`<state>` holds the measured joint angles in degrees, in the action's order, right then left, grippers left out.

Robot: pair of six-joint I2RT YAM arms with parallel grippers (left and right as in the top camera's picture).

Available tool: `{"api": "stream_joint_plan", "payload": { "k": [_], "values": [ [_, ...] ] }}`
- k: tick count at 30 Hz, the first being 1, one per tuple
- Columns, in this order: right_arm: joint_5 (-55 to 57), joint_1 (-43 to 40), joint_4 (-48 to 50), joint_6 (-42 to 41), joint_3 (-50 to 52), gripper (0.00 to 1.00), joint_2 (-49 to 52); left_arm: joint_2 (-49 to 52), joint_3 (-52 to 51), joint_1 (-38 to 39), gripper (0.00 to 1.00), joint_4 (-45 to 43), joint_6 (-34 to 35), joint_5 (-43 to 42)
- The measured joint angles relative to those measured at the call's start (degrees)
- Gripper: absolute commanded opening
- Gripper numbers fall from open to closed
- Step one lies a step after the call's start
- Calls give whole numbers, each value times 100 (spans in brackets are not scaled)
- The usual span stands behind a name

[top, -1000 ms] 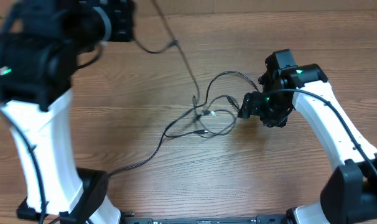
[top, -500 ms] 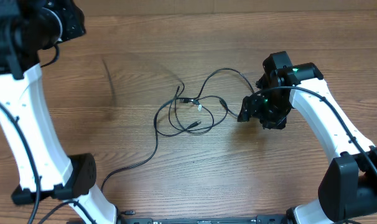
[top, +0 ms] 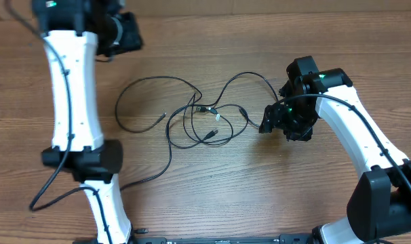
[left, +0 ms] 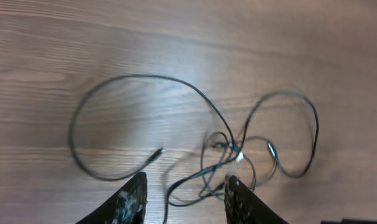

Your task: Untangle cables

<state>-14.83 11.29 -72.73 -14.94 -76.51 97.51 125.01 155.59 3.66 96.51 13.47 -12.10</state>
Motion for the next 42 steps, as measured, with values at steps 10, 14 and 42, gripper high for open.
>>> {"api": "stream_joint_plan", "payload": {
  "k": [10,14,42],
  "values": [
    [-2,0,-17,0,0,77,0,933,0,1054,36,-2,-361,-9],
    [0,0,-15,-2,0,77,0,1377,-2,1392,32,-4,-634,-7],
    [0,0,-37,0,0,77,0,2470,-149,1971,27,-22,-1051,715]
  ]
}}
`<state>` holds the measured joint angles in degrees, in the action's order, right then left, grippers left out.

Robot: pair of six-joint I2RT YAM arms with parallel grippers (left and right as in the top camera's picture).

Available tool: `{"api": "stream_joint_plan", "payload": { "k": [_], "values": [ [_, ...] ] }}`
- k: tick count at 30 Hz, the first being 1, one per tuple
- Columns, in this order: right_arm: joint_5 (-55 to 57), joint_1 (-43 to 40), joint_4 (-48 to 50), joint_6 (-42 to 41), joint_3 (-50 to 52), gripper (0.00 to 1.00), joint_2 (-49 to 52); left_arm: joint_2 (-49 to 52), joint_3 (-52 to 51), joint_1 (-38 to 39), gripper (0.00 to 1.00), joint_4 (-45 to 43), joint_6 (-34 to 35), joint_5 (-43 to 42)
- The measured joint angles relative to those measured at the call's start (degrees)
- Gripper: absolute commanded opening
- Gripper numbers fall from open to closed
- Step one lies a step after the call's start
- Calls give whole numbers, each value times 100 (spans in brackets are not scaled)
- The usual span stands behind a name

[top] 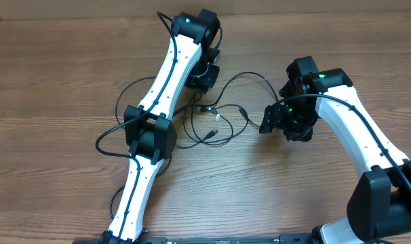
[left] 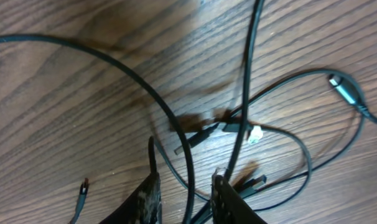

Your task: Untangle cables

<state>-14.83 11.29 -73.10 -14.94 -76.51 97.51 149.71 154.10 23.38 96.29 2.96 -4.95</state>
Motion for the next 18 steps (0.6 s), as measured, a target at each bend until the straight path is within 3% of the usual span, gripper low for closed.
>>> {"api": "stream_joint_plan", "payload": {
  "k": [5,18],
  "values": [
    [0,0,2,2,0,77,0,2,-219,0,23,26,0,94],
    [0,0,2,0,0,77,0,2,-275,0,24,7,-2,90]
  ]
}}
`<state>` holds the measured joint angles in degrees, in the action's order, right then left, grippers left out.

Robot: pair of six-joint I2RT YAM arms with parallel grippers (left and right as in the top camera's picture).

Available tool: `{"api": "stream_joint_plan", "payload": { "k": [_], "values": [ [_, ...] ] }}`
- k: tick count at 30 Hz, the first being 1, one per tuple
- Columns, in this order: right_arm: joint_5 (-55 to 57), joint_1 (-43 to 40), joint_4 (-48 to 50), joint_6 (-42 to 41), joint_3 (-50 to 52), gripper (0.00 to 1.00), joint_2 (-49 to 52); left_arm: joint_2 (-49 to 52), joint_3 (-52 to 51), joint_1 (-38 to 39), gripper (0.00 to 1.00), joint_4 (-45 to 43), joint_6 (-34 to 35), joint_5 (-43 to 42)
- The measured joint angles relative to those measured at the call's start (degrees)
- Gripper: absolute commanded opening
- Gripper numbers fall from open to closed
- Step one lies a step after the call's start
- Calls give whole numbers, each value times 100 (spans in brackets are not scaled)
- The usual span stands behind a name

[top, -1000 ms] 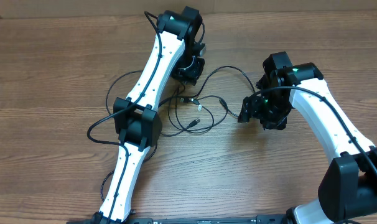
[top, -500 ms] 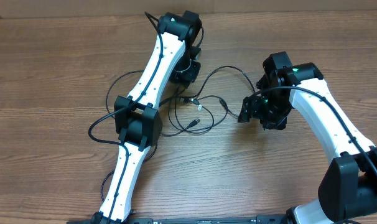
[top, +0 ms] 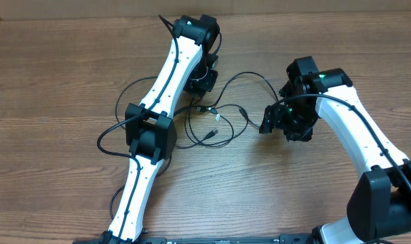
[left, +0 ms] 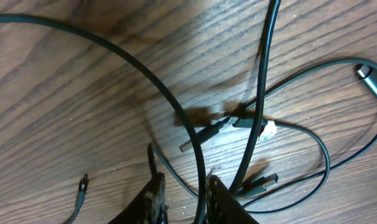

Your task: Untangle cables

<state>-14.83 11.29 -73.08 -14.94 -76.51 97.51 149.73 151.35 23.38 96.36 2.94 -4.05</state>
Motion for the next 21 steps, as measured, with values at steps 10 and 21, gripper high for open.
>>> {"api": "stream_joint_plan", "payload": {
  "k": [10,21],
  "values": [
    [2,0,2,0,0,77,0,0,0,0,28,-31,0,-109],
    [0,0,0,2,0,77,0,0,-98,0,27,28,-2,-129]
  ]
}}
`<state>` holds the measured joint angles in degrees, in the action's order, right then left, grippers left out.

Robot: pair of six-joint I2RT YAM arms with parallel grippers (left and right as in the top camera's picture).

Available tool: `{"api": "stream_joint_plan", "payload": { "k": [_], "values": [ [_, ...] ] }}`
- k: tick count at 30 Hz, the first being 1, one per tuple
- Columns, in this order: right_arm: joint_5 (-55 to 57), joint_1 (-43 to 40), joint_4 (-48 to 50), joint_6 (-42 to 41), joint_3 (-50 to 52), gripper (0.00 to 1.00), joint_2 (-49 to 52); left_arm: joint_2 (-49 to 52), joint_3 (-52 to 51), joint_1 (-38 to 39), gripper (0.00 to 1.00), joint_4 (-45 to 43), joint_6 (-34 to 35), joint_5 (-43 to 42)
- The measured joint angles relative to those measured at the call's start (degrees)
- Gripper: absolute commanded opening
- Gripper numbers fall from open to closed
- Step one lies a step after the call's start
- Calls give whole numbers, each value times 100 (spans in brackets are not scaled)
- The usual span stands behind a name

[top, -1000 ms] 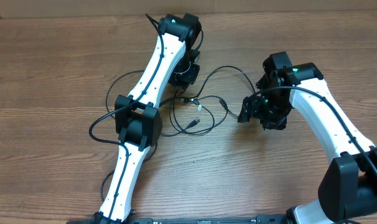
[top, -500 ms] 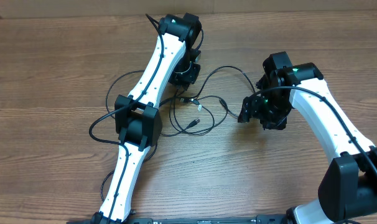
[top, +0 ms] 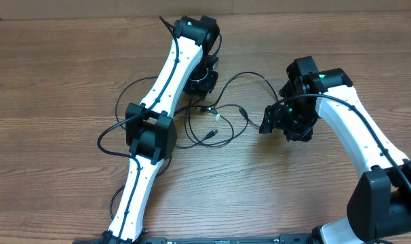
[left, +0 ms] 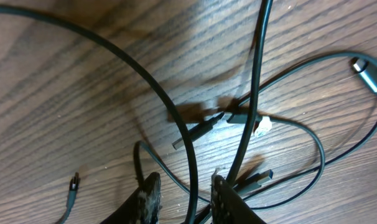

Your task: Untangle cables

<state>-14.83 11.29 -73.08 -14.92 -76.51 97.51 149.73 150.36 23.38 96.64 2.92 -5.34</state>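
Thin black cables (top: 209,120) lie tangled in loops at the table's middle, with a small white tag (left: 263,126) among the plugs. My left gripper (left: 184,183) is low over the knot's upper left and open. One black strand (left: 191,155) runs between its fingers, and a second strand (left: 254,93) crosses by the right finger. In the overhead view the left wrist (top: 203,76) hides those fingers. My right gripper (top: 266,123) sits at the tangle's right end. It looks shut on the cable that runs into it.
A wide loop of cable (top: 134,102) lies left of the knot, partly under the left arm (top: 166,74). A loose small plug (left: 70,186) lies to the left of the left fingers. A metal connector (left: 366,71) lies at the right. The table is bare wood.
My left fingers stand a little farther apart than before, still astride the same black strand. The overhead view shows no change in either arm or in the cables.
My left gripper first hung open, high and to the left, looking down on the whole tangle. It was then down at the knot's upper left with a strand between its fingers. The fingers narrowed, and now stand wider. The right arm never moved.
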Motion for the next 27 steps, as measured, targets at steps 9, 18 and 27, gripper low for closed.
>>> {"api": "stream_joint_plan", "payload": {
  "k": [9,18,27],
  "values": [
    [-2,0,2,0,0,77,0,2,-442,0,4,-39,-15,-2],
    [0,0,4,-2,0,77,0,-46,-179,0,4,-42,9,-116],
    [-2,0,15,-2,0,77,0,-1453,223,-160,4,-463,4,-1368]
  ]
}}
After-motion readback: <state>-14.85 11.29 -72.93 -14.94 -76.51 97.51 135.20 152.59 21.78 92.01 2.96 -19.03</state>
